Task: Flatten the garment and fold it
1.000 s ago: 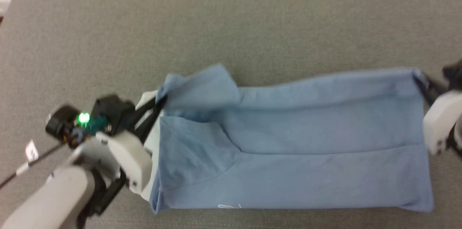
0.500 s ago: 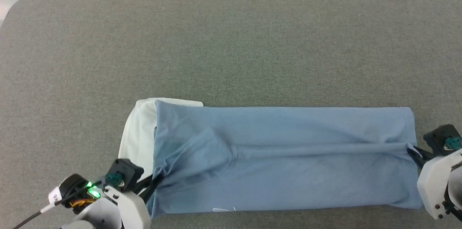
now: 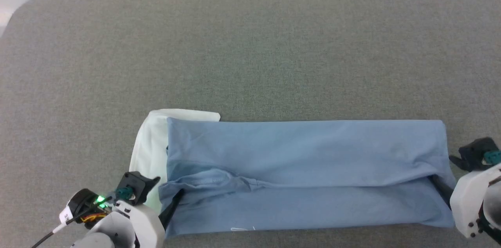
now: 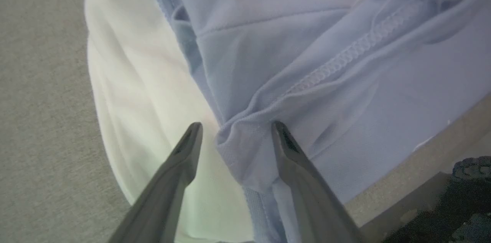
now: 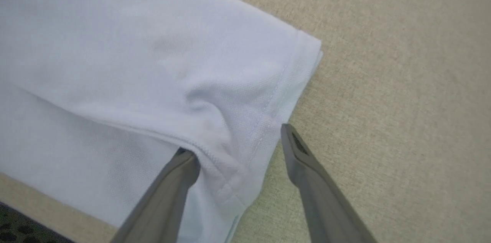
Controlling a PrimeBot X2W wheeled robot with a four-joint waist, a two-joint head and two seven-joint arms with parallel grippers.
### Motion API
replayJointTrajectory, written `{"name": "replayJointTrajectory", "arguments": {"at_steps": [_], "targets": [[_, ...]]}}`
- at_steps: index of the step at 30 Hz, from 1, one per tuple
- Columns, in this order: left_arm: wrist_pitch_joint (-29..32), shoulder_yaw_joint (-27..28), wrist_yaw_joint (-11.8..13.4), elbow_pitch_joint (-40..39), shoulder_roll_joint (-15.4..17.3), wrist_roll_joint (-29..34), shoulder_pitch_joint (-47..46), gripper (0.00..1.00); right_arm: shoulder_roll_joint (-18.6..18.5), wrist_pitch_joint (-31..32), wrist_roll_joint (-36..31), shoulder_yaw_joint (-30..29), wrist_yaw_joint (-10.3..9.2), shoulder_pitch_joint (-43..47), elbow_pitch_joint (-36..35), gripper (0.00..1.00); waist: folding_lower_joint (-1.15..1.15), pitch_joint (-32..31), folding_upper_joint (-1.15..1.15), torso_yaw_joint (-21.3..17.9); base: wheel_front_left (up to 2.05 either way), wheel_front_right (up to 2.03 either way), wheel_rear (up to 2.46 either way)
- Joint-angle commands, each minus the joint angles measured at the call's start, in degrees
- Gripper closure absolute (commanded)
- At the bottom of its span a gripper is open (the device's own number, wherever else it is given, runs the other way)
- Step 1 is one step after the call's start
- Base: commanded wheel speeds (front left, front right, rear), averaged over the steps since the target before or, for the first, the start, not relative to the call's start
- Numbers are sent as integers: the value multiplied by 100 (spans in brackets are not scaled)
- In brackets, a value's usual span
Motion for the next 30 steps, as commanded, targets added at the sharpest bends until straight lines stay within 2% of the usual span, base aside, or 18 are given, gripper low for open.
{"name": "replayJointTrajectory", "arguments": {"at_steps": [1, 6, 10, 13, 18, 19, 23, 25, 27, 30], "targets": [[-153, 72, 41, 15, -62, 2, -98, 0, -2, -45, 133, -55, 29, -94, -110, 0, 0, -128, 0, 0, 0, 0, 0], [-753, 440, 256, -136, -192, -225, 8, 0, 106, 77, 514, -467, 29, -75, -505, 0, 0, -398, 0, 1, 0, 0, 0], [-1348, 893, 589, -316, -333, -483, 205, 0, 260, 213, 540, -1007, 29, 62, -629, 0, 0, -578, 0, 37, 0, 0, 0], [-1764, 1242, 843, -445, -543, -697, 400, 0, 667, 269, 526, -1559, 29, 200, -639, 0, 0, -656, 0, 74, 0, 0, 0], [-2038, 1797, 1323, -549, -993, -582, 720, 0, 1733, 478, -82, -2749, 29, 465, -388, 0, 0, -680, 0, 148, 0, 0, 0], [-2038, 1797, 1323, -549, -993, -582, 720, 0, 1733, 478, -82, -2749, 29, 465, -388, 0, 0, -680, 0, 148, 0, 0, 0], [-2054, 2516, 1454, -889, -1570, -53, 950, 0, 2520, 600, -465, -3299, 29, 623, -370, 0, 0, -626, 0, 232, 0, 0, 0], [-2055, 2835, 1383, -1037, -1846, 283, 1116, 0, 2802, 647, -591, -3512, 29, 651, -338, 0, 0, -595, 0, 258, 0, 0, 0], [-2056, 2884, 1309, -968, -1882, 841, 1301, 0, 2982, 736, -758, -3635, 29, 675, -278, 0, 0, -575, 0, 264, 0, 0, 0], [-2056, 2872, 1392, -873, -1964, 1604, 1441, 0, 3165, 866, -918, -3796, 29, 635, -76, 0, 0, -541, 0, 253, 0, 0, 0]]}}
